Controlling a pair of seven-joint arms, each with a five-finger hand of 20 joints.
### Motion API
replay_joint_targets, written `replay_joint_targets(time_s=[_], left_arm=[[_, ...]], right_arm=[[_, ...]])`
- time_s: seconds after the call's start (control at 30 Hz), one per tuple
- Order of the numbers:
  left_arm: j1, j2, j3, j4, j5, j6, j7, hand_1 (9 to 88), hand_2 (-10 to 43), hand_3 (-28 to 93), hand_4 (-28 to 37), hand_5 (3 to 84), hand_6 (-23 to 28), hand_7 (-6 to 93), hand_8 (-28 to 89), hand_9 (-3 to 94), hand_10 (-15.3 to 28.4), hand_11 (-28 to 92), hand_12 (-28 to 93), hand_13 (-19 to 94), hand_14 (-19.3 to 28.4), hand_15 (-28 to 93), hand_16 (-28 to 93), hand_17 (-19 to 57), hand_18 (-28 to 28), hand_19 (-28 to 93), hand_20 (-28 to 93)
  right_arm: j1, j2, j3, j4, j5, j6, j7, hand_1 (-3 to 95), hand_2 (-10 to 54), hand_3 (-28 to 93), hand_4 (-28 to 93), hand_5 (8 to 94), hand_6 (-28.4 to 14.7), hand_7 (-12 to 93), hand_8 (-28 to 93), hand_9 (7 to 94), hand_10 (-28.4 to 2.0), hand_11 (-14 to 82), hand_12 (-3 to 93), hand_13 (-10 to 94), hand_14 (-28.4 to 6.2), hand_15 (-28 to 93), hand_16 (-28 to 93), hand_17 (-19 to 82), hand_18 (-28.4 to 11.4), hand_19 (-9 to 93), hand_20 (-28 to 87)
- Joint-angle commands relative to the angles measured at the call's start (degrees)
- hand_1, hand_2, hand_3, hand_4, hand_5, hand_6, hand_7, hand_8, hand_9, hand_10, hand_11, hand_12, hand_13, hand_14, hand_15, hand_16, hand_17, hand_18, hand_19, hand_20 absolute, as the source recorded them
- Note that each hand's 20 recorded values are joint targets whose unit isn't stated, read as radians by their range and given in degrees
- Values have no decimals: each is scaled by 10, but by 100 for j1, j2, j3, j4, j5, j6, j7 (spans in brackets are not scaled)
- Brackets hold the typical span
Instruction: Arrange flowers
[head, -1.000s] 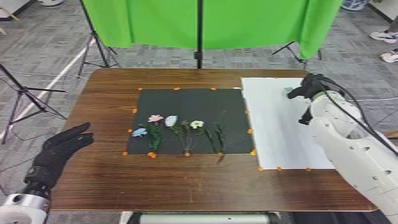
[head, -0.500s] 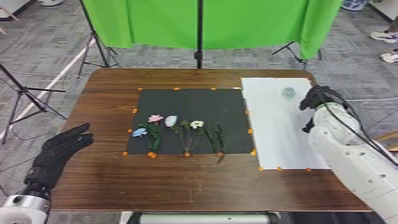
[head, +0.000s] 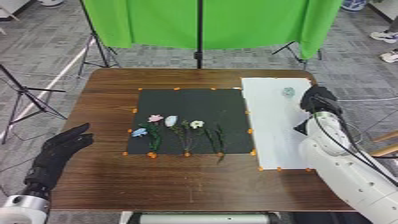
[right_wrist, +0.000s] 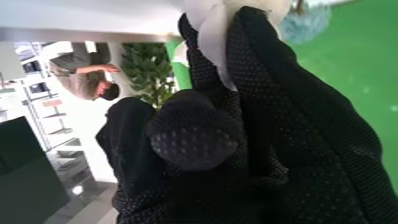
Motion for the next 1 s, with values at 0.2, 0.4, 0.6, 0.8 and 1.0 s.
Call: replay_joint_targets(time_s=[0.2, 0.4, 0.6, 0.8, 1.0], left_arm=[[67, -10, -51, -9, 18, -7, -47, 326, 43, 651, -107, 414, 58, 84, -56, 420, 138, 168, 110, 336, 186, 149, 21, 45, 149, 118, 184], [47, 2, -39, -3, 21, -28, -62, 324, 43, 651, -107, 414, 59, 84, -57, 420, 138, 168, 110, 336, 186, 149, 21, 44, 149, 119, 184], [8, 40, -2, 18, 15, -58, -86, 324, 44, 651, -107, 413, 59, 85, -56, 420, 138, 168, 110, 336, 186, 149, 21, 44, 149, 119, 184], [-34, 82, 8, 38, 6, -81, -126, 324, 44, 650, -108, 413, 59, 85, -56, 420, 138, 167, 110, 335, 186, 149, 21, 45, 149, 119, 184], [-30, 112, -12, 44, -6, -87, -134, 323, 44, 651, -108, 413, 59, 84, -56, 420, 139, 166, 110, 335, 186, 148, 21, 44, 149, 119, 183]], right_arm=[[-426, -56, 698, -2239, 1582, -148, -293, 637, -95, 580, -178, 795, -1, 217, 55, 880, -96, 71, 383, 877, -22, 641, 352, 576, -173, 932, 554], [-238, -505, 451, -2644, 3211, -739, -690, 637, -95, 577, -173, 798, -8, 208, 64, 884, -98, 72, 384, 881, -19, 637, 354, 583, -168, 932, 553], [185, -624, -249, -2467, 4299, -623, -615, 640, -95, 569, -163, 802, -15, 196, 79, 892, -102, 76, 389, 894, -12, 627, 355, 597, -160, 932, 544], [113, -842, -270, -2390, 4267, -765, -505, 640, -95, 564, -156, 802, -19, 190, 89, 890, -102, 78, 393, 895, -9, 623, 361, 602, -159, 932, 545], [-6, -901, -191, -2358, 4180, -939, -503, 616, -95, 566, -149, 787, -22, 184, 100, 883, -107, 79, 402, 887, -12, 619, 368, 595, -158, 932, 542]])
